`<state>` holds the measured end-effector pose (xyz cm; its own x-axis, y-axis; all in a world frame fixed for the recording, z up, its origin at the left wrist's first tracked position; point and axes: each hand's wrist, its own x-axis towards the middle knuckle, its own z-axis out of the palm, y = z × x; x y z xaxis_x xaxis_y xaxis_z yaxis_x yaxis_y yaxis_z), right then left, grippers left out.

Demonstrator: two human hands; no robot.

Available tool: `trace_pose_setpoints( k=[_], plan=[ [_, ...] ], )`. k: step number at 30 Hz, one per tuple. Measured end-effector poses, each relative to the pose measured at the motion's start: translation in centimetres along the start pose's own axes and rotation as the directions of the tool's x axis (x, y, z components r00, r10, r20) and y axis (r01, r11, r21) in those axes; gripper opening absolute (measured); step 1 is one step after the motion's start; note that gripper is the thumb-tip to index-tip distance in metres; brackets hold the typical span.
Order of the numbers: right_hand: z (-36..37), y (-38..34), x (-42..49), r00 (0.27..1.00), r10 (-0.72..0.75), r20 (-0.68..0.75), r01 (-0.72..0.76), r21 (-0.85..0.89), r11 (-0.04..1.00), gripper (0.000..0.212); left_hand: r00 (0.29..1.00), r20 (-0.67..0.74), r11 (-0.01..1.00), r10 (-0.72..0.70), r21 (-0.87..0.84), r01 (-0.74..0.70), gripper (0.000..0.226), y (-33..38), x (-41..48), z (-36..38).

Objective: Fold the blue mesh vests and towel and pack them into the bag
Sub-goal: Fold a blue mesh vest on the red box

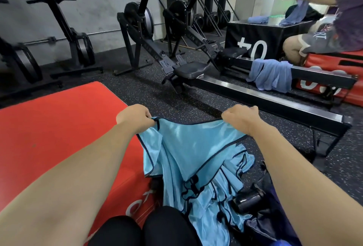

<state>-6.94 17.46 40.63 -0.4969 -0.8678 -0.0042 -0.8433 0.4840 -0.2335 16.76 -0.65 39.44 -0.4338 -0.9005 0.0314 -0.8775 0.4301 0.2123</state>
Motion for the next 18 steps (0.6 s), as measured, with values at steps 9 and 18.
trace_pose_setpoints(
  k=[9,18],
  plan=[
    [-4.7,-1.2,1.9,0.987,-0.103,-0.126,0.083,-0.158,0.984,0.042,0.992,-0.084,0.911,0.098,-0.393,-0.123,0.039,0.8,1.5,-2.9],
    [-6.8,-1.0,1.1,0.993,-0.035,-0.117,-0.053,-0.674,0.737,0.031,0.965,-0.113,0.956,0.237,0.202,-0.211,0.032,2.4,3.3,-5.3]
  ],
)
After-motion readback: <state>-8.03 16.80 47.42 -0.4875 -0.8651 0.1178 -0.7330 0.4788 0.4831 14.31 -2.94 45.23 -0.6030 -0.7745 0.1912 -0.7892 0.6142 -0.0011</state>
